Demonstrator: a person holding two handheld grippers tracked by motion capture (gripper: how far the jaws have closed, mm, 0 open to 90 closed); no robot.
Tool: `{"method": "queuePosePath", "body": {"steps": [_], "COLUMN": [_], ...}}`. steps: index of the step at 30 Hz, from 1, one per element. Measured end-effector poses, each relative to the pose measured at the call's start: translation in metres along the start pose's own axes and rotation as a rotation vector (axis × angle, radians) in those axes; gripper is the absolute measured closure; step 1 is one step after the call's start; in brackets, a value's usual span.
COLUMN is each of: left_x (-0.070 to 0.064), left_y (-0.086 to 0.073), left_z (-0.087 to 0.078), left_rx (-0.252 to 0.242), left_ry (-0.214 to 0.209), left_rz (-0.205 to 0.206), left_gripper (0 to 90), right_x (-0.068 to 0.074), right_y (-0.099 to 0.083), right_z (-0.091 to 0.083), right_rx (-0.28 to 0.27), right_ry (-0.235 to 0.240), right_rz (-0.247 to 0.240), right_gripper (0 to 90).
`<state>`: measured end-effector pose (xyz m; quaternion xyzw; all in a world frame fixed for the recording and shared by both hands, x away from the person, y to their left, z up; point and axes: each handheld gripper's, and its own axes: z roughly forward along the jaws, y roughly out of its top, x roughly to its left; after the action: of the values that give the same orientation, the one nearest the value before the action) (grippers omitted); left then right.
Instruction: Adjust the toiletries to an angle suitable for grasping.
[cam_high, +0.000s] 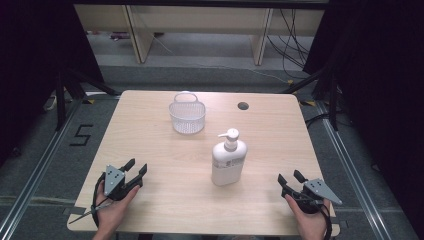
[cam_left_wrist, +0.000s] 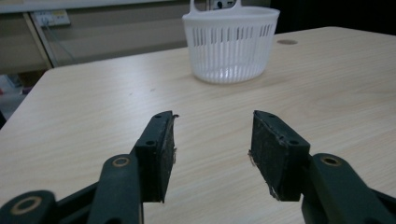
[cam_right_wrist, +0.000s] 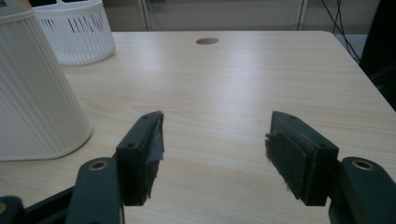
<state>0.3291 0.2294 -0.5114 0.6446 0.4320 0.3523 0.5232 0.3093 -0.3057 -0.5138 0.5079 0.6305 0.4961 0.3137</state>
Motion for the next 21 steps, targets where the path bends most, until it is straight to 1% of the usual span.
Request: {"method": "queuePosePath", "body": {"steps": [1,2,3,4,5,6,8,9,10,11,12,13,14,16,18,19,20,21], "left_x": [-0.004,-0.010,-0.017,-0.024,-0.033,-0.041,-0.059,-0.067,-0.077,-0.086,-0.095,-0.103,-0.111,-0.126,-0.139,-0.145,-0.149,-0.154], "left_y": [0.004,0.007,0.010,0.013,0.016,0.019,0.025,0.029,0.033,0.038,0.043,0.048,0.052,0.058,0.061,0.062,0.063,0.064], "left_z": [-0.001,-0.001,-0.003,-0.004,-0.006,-0.007,-0.011,-0.013,-0.013,-0.015,-0.016,-0.016,-0.016,-0.012,-0.005,-0.002,0.001,0.005], "left_rx": [-0.010,-0.015,-0.021,-0.023,-0.013,-0.024,-0.023,-0.019,-0.037,-0.043,-0.047,-0.046,-0.047,-0.044,-0.033,-0.028,-0.020,-0.022], "left_ry": [-0.015,-0.031,-0.046,-0.067,-0.088,-0.120,-0.175,-0.204,-0.241,-0.268,-0.292,-0.320,-0.350,-0.402,-0.440,-0.457,-0.471,-0.482], "left_rz": [0.001,0.005,0.008,0.013,0.027,0.042,0.056,0.054,0.047,0.057,0.078,0.100,0.105,0.130,0.152,0.157,0.167,0.174], "left_gripper": [52.6,54.3,56.2,58.4,60.8,63.4,69.1,72.2,75.5,79.1,82.8,85.9,88.3,89.5,89.6,89.6,89.7,89.7], "right_x": [-0.001,0.000,0.000,0.000,0.000,-0.001,-0.001,0.000,0.000,0.001,0.001,0.002,0.001,0.002,0.001,0.001,0.003,0.002], "right_y": [0.000,0.000,0.000,0.000,0.000,0.000,0.000,0.000,0.000,0.000,0.001,0.001,0.001,0.001,0.001,0.001,0.001,0.001], "right_z": [0.000,0.000,0.000,0.000,0.000,0.001,0.000,0.001,0.001,0.001,-0.001,-0.002,0.001,0.001,0.001,0.000,-0.001,-0.001], "right_rx": [-0.002,0.002,0.000,0.002,-0.001,-0.001,0.004,-0.003,0.002,0.001,0.020,0.038,0.012,0.014,0.012,0.013,0.030,0.027], "right_ry": [-0.003,0.001,-0.004,0.002,-0.003,0.003,-0.009,-0.001,-0.007,-0.006,-0.006,-0.026,0.013,0.014,0.012,-0.004,-0.029,-0.034], "right_rz": [-0.019,-0.006,-0.008,0.002,-0.008,-0.018,-0.034,-0.019,-0.022,-0.020,-0.021,-0.027,-0.030,-0.021,-0.024,-0.037,-0.018,-0.024], "right_gripper": [37.1,37.3,37.5,37.7,37.9,38.0,38.3,38.4,38.5,38.6,38.6,38.6,38.6,38.7,38.7,38.6,38.7,38.7]}}
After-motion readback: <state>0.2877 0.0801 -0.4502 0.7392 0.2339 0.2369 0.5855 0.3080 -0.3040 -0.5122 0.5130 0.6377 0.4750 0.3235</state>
